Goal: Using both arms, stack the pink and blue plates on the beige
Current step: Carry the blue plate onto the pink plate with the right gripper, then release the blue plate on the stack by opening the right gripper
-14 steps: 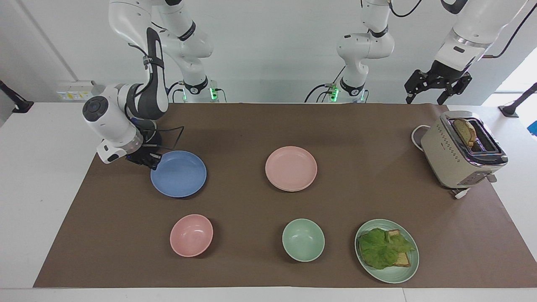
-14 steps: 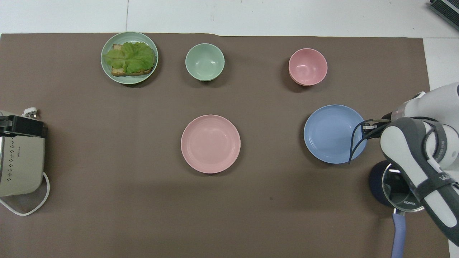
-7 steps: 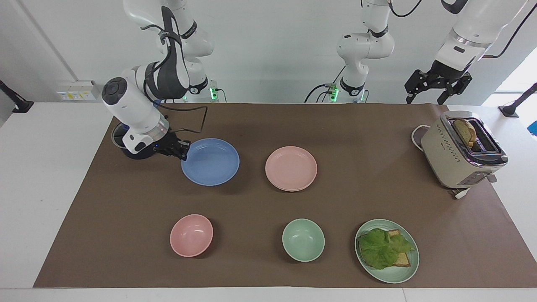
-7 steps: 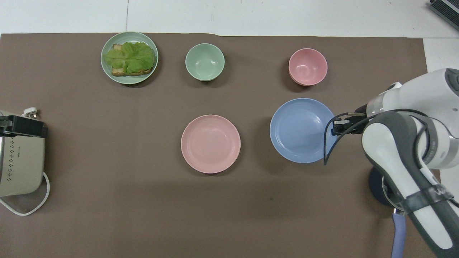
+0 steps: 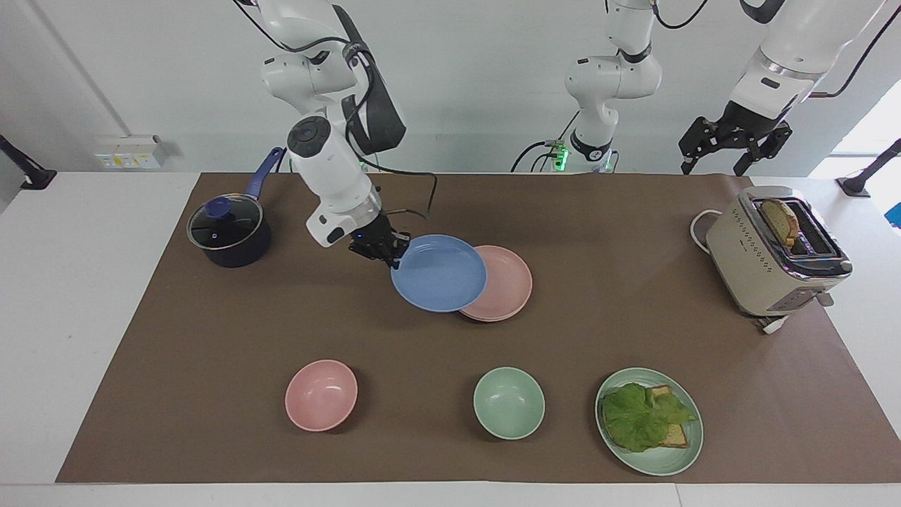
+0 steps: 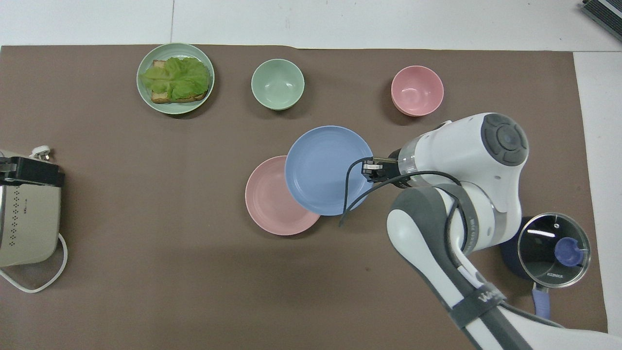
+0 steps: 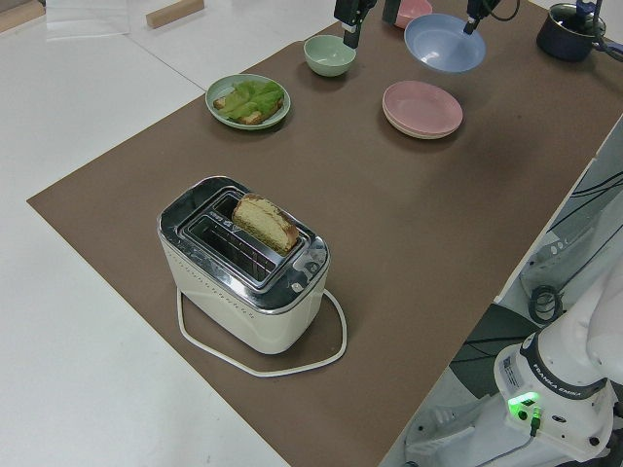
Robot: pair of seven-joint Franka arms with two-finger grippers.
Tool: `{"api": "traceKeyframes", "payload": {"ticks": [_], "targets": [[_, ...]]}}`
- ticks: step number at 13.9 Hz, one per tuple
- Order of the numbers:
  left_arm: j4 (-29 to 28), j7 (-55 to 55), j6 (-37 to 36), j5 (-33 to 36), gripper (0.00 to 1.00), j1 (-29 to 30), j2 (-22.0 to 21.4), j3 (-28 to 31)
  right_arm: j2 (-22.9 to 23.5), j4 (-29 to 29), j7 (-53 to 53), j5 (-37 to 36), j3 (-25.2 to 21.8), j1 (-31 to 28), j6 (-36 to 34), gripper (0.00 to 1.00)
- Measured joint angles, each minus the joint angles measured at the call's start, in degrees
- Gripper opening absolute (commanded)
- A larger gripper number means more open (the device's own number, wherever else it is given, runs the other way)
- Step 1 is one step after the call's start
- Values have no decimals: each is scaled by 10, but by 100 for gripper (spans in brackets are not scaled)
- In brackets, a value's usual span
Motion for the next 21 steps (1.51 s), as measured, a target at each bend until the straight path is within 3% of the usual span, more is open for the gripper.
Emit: {"api": "traceKeyframes", "payload": {"ticks": [2, 7, 21], "targets": [[0, 0, 0, 0, 100, 0, 0, 0, 23, 0, 13, 11, 0, 21, 32, 0], [0, 0, 0, 0, 100, 0, 0, 0, 51, -2, 13, 40, 1, 54, 38, 0], [0, 0, 0, 0, 100, 0, 0, 0, 70, -24, 17, 43, 2, 88, 80, 0]]}}
